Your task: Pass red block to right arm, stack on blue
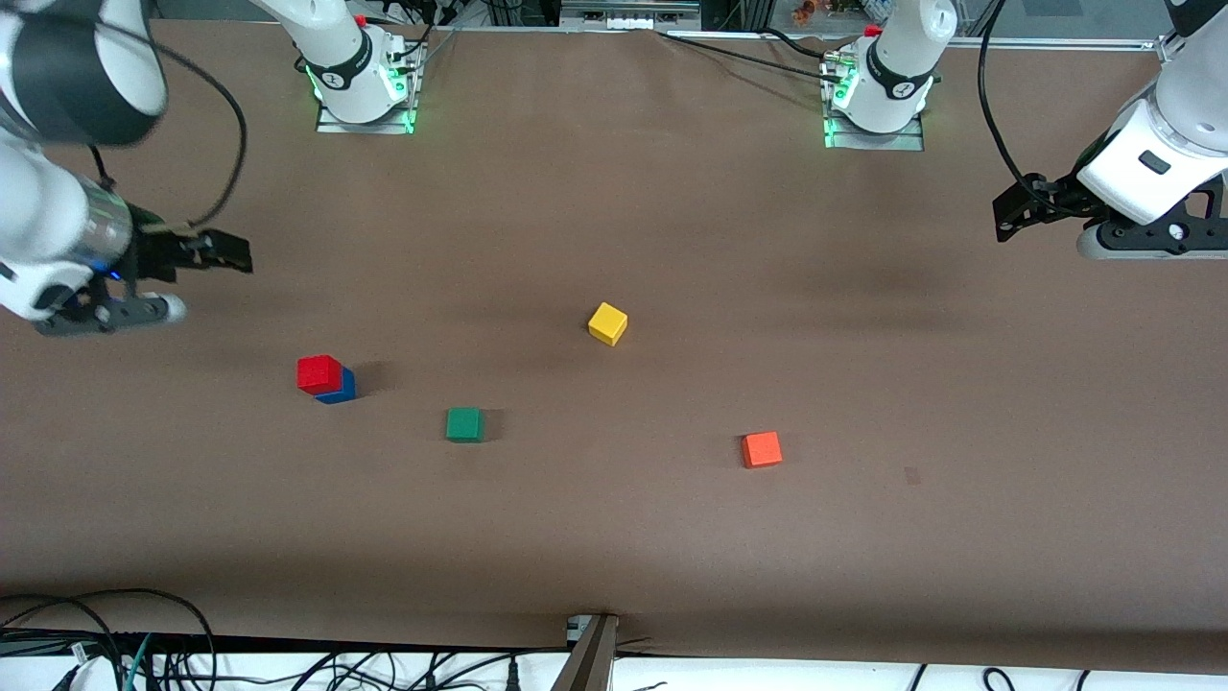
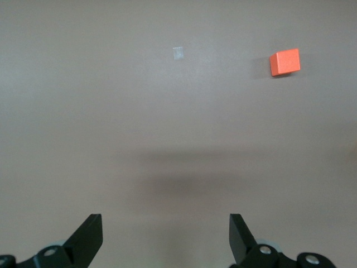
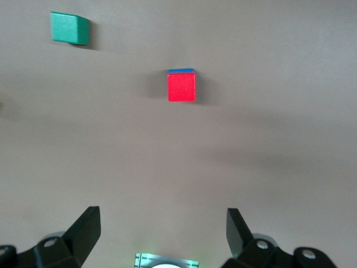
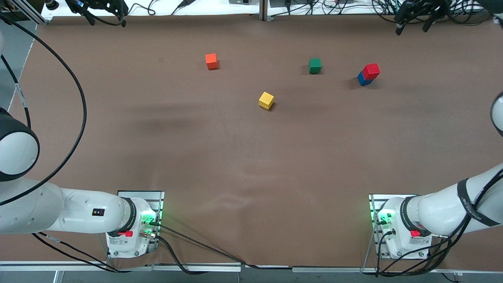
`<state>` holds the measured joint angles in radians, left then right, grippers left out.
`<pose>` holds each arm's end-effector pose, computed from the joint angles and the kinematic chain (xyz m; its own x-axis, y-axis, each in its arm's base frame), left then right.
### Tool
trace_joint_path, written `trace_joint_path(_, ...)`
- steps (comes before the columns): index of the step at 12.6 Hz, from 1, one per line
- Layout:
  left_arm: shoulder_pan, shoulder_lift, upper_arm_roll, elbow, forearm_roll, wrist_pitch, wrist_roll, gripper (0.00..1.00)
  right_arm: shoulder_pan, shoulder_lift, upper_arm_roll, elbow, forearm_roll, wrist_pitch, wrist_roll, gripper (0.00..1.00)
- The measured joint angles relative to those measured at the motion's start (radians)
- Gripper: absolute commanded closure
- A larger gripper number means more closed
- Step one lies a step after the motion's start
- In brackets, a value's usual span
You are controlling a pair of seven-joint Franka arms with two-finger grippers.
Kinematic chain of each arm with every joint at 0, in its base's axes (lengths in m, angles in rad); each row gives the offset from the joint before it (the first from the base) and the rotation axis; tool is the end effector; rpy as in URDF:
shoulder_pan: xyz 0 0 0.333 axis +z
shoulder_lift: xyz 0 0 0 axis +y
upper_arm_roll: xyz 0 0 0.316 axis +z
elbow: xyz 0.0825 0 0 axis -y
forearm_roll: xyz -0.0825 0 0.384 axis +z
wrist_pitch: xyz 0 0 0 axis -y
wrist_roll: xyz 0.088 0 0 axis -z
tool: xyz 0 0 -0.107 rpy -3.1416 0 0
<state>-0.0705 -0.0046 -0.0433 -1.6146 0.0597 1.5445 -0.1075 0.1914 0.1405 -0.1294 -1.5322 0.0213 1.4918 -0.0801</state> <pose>0.5460 -0.0559 0.6044 0.9983 -0.0047 -0.0586 -0.0086 -0.9978 -0.0665 0.5818 0.0433 0.5569 0.9740 0.1403 -0.1779 0.1395 -0.9901 -0.0174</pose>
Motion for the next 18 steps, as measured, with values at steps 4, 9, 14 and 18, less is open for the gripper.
trace_joint_path(4, 0.0, 0.0, 0.0, 0.001, 0.0, 0.0, 0.0, 0.0, -0.035, -0.138, 0.016, -0.01, -0.009, -0.087, 0.0, 0.0)
trace_joint_path(9, -0.001, 0.0, -0.001, 0.002, 0.0, 0.0, 0.0, 0.0, -0.085, -0.199, 0.021, -0.013, -0.019, -0.144, 0.0, 0.0)
trace_joint_path(14, -0.001, 0.001, -0.001, 0.002, 0.0, 0.0, 0.0, 0.0, -0.087, -0.179, 0.026, -0.018, -0.023, -0.145, 0.001, 0.0)
trace_joint_path(18, -0.001, 0.001, -0.002, 0.002, 0.0, 0.0, 0.0, 0.0, -0.087, -0.159, 0.026, 0.004, -0.028, -0.145, 0.001, 0.0)
